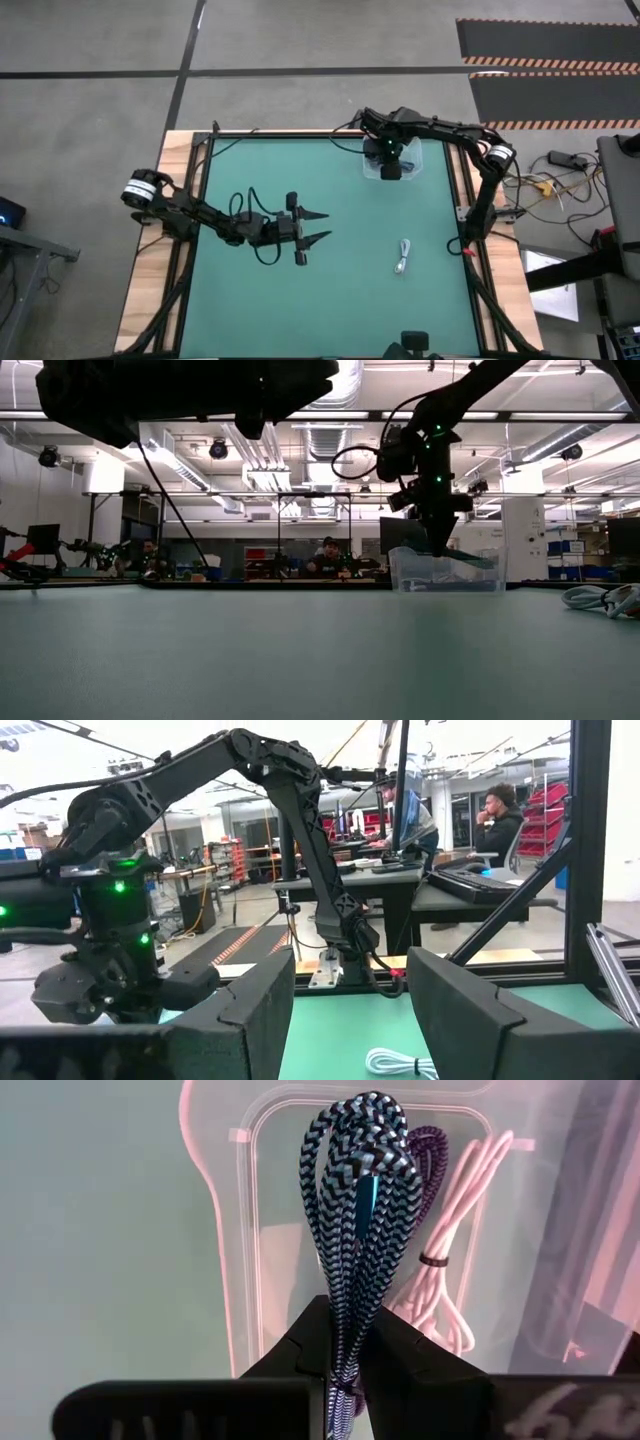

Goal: Pick and place USB-C Cables
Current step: Put the blue charger cable into the transparent bin, then put the light blue charger cable into the transparent bin

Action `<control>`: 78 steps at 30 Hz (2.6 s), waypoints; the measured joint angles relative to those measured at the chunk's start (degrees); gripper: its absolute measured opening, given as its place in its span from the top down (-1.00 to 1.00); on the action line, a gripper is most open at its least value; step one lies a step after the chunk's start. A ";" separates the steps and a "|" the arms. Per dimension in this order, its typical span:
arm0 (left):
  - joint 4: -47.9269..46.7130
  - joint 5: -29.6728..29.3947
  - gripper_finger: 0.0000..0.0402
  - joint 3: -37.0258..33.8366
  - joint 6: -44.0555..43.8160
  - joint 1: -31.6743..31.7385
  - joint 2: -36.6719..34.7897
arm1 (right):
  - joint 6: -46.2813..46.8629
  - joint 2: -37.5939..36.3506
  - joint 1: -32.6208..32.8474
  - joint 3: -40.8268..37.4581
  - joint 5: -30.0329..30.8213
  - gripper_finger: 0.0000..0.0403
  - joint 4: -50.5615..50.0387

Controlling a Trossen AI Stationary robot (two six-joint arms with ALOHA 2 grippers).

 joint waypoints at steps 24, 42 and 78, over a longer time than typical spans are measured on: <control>0.02 0.00 0.11 0.00 0.37 0.00 0.00 | 0.18 6.05 0.04 -0.02 -1.55 0.89 -0.61; -0.01 -0.02 0.11 0.00 0.37 0.00 0.00 | -1.17 8.61 0.04 -0.02 -1.57 0.89 0.74; -0.01 -0.04 0.11 0.00 0.35 0.00 0.00 | 6.45 5.07 0.04 1.82 -1.03 0.53 -1.58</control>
